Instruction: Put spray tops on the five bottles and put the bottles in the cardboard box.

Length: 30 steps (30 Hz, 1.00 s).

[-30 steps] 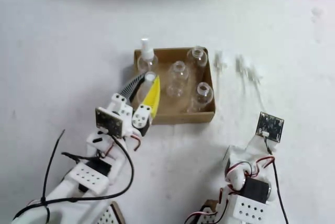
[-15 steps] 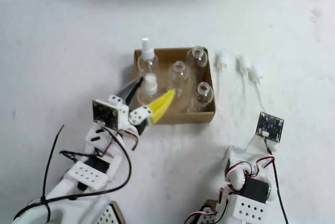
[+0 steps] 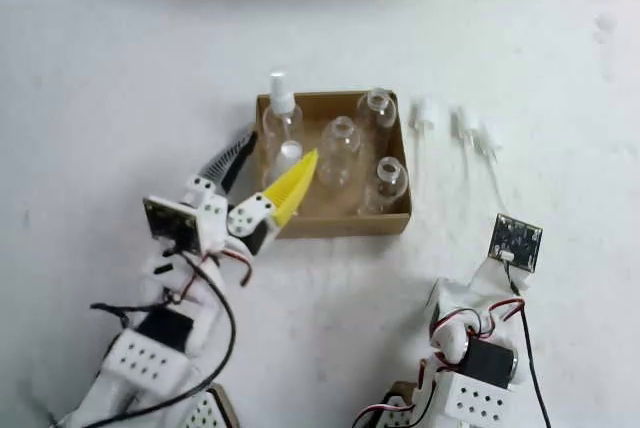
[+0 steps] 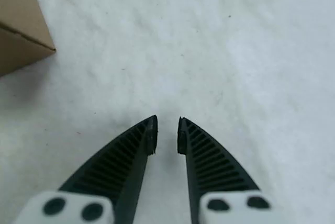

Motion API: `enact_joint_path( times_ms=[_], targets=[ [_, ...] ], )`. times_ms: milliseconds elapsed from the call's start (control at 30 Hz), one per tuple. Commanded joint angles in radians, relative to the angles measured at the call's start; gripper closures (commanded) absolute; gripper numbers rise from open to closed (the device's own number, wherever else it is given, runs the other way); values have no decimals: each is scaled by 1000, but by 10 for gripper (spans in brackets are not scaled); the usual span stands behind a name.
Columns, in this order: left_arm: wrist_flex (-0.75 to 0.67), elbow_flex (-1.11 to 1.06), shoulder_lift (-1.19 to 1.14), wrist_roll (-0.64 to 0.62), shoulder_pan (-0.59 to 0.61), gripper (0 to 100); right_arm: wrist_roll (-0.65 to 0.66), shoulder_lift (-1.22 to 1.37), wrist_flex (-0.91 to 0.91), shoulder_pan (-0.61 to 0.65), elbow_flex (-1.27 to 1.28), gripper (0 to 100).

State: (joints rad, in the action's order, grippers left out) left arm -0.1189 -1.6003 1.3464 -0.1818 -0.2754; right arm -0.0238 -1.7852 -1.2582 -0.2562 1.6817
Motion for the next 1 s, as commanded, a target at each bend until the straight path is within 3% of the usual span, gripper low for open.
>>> enact_joint_path(
  times_ms=[0,100,167,400,633,767,867,967],
  targets=[
    [367,127,302,-75,12,728,0,-5,-2,-12,9,948],
    [603,201,499,-89,12,728,0,-5,-2,-12,9,947],
    [701,250,501,-92,21,728,0,-5,-2,-12,9,947],
    [804,284,453,-95,225,729,0,-5,-2,-12,9,947],
    [1097,466,453,-95,458,731,0,-5,4,-7,9,946],
    [1234,473,452,-89,498,731,0,-7,30,-5,9,946],
    [1258,388,452,-87,501,732,0,-5,28,-5,9,947],
    [1191,275,452,-87,498,732,0,-5,-7,-5,9,947]
  ],
)
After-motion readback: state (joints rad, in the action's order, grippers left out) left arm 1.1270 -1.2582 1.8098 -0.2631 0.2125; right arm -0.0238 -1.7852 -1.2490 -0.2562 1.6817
